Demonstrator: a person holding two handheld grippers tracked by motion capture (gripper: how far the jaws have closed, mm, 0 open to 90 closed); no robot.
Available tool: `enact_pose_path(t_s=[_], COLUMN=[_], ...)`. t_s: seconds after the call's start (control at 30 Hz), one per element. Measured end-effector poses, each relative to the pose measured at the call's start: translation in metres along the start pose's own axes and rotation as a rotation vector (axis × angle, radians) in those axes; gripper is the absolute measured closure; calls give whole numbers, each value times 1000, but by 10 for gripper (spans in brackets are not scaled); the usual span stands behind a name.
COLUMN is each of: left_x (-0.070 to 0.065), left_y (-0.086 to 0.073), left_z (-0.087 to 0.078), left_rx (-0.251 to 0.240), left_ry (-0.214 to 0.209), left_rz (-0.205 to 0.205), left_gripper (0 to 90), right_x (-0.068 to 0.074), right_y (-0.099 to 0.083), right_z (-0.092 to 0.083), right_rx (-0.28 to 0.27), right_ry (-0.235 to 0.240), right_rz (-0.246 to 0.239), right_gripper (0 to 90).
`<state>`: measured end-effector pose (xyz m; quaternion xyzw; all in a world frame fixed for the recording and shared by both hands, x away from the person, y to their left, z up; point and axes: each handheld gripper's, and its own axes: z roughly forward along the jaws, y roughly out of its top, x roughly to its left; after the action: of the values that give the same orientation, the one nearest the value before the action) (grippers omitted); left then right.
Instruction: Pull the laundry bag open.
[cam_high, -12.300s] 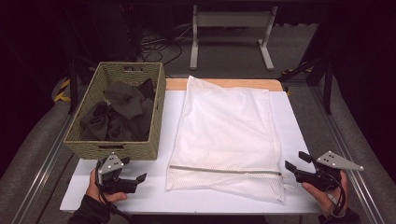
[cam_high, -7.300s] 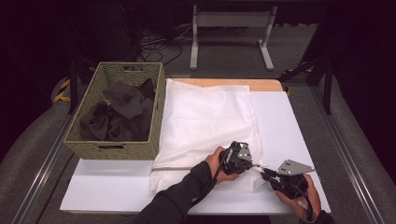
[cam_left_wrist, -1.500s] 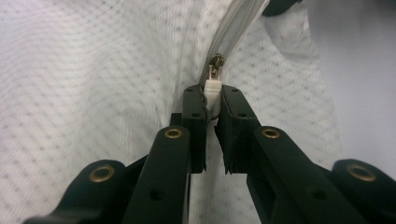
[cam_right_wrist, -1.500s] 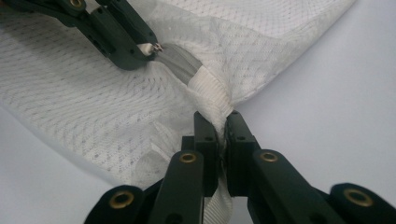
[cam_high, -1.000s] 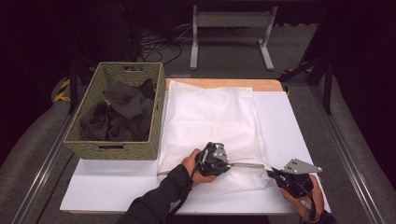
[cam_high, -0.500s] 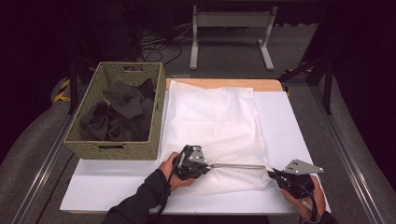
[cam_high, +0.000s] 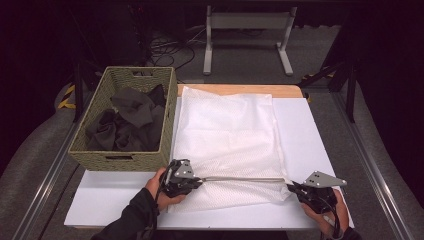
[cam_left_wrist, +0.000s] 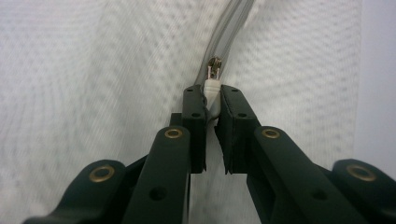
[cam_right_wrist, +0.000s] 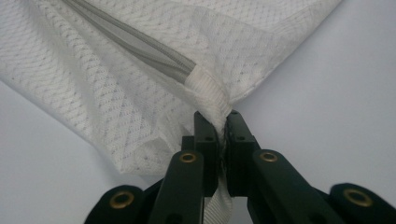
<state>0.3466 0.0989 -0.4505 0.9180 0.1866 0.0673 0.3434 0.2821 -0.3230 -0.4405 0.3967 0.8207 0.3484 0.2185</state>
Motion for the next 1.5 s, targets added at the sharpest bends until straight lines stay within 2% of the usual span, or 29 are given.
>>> enact_pose_path(t_s=[0.13,0.4,0.6,0.63,0.73,0.83,0.93,1.1,1.17,1.23,1.3,1.4,1.47,1.5], left_x=[2,6,12,12,11,14,14,17,17,17,20,22,23,24], left_y=[-10,-42,-63,-66,-67,-69,-68,-65,-60,-56,-54,-52,-51,-52], left_z=[-9,-35,-52,-53,-53,-53,-51,-47,-43,-41,-37,-33,-33,-32], left_rx=[0,-5,-26,-35,-23,-51,-57,-72,-69,-73,-76,-86,-93,-96], left_ry=[8,49,78,70,89,85,100,128,159,169,161,166,178,171], left_rz=[-4,-51,-101,-115,-105,-122,-113,-141,-129,-124,-109,-107,-114,-120], left_gripper=[816,816,816,815,816,814,814,813,813,813,813,812,810,810], right_x=[0,-1,-1,-1,3,3,3,4,4,3,1,-3,-3,-3], right_y=[0,-2,-3,-3,-2,-3,-4,-7,-7,-7,-8,-10,-10,-10], right_z=[-1,-1,-4,-4,-2,-1,-1,-2,-3,-5,-5,-4,-2,-1], right_rx=[2,13,13,14,21,26,28,42,40,38,40,42,46,49], right_ry=[-1,-3,-8,-6,-5,-1,2,13,4,-5,-22,-31,-35,-34], right_rz=[5,17,26,28,16,21,34,30,34,45,58,71,74,70], right_gripper=[862,863,862,862,862,861,860,859,859,857,854,850,841,834])
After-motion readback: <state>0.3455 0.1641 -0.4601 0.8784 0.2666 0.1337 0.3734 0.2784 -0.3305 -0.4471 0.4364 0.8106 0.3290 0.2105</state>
